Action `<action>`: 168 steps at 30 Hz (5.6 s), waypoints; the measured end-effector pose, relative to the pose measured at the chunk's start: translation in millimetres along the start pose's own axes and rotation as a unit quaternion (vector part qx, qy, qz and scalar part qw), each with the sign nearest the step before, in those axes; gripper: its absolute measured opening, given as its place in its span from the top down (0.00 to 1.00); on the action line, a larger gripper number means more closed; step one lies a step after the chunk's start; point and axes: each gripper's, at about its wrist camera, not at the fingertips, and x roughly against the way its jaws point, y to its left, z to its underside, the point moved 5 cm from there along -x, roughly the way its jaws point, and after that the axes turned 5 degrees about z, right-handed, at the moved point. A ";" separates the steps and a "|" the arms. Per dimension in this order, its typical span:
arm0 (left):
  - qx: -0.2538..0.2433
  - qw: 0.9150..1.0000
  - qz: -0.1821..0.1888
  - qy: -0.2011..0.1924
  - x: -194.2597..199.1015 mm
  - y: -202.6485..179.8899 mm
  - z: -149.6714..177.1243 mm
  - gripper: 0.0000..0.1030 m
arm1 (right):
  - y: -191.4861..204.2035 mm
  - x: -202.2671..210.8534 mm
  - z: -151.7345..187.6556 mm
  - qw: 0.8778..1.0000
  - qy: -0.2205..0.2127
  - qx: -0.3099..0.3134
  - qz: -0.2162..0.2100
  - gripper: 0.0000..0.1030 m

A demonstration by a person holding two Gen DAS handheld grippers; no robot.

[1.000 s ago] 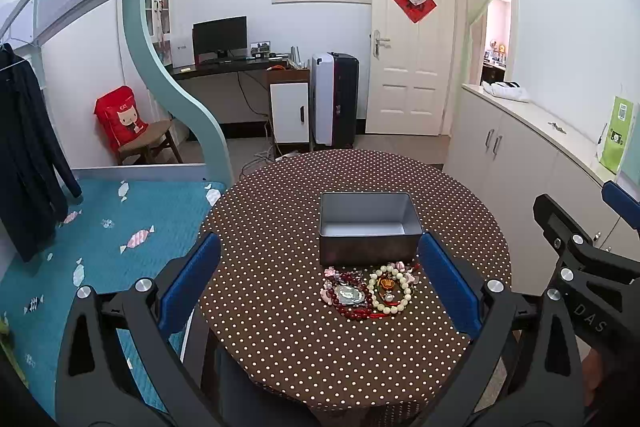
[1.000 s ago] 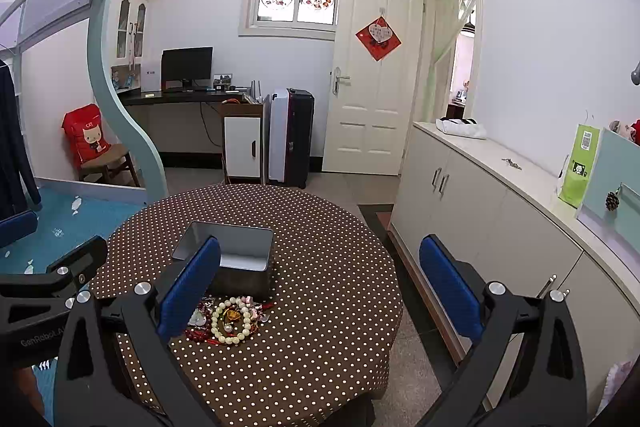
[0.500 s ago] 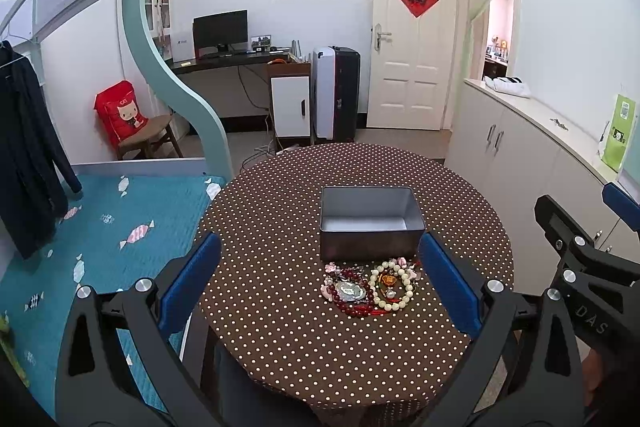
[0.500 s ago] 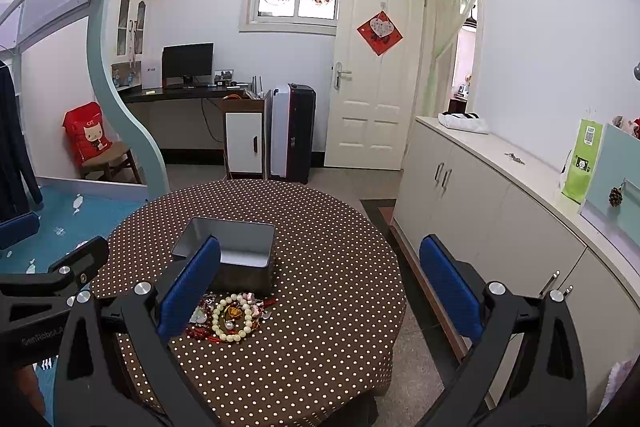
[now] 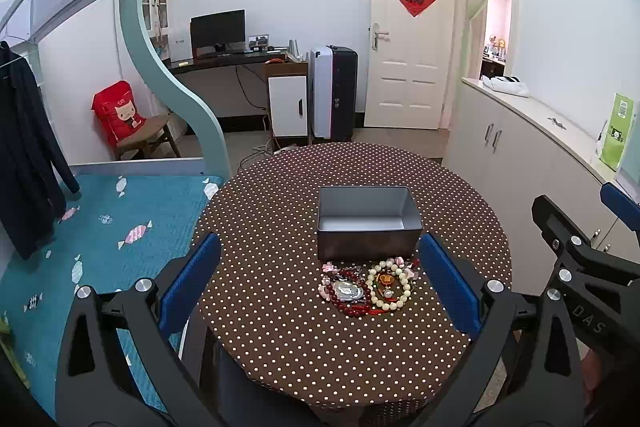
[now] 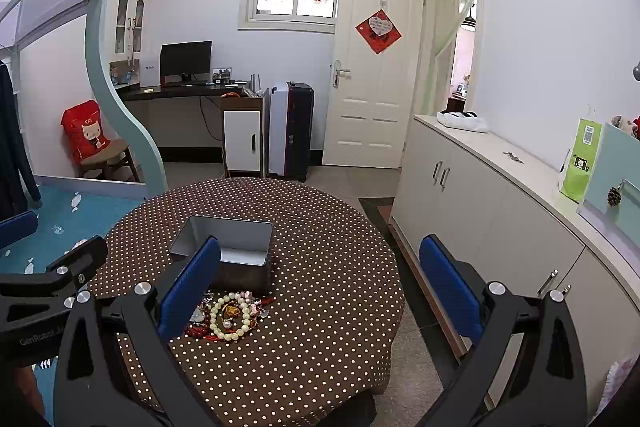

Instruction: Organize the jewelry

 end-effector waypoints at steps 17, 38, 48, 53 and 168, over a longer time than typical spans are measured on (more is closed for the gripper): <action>-0.005 1.000 0.004 -0.006 6.3 -2.8 -0.5 0.05 | 0.8 0.3 -1.5 1.000 -0.001 -0.001 0.000 0.07; -0.005 1.000 0.004 0.002 5.2 -2.6 -0.1 0.05 | 0.7 0.1 0.5 1.000 0.004 0.004 -0.004 0.07; 0.002 0.999 0.023 0.037 -20.8 4.3 7.4 0.05 | 7.9 -27.5 13.0 0.999 0.043 0.010 -0.024 0.07; 0.005 0.996 0.041 0.075 -49.0 11.0 19.4 0.05 | 16.2 -52.9 32.5 0.995 0.085 0.002 -0.056 0.07; 0.078 0.949 0.208 0.223 -207.8 -2.9 14.2 0.93 | 44.2 -137.0 58.7 0.964 0.144 0.071 -0.210 0.92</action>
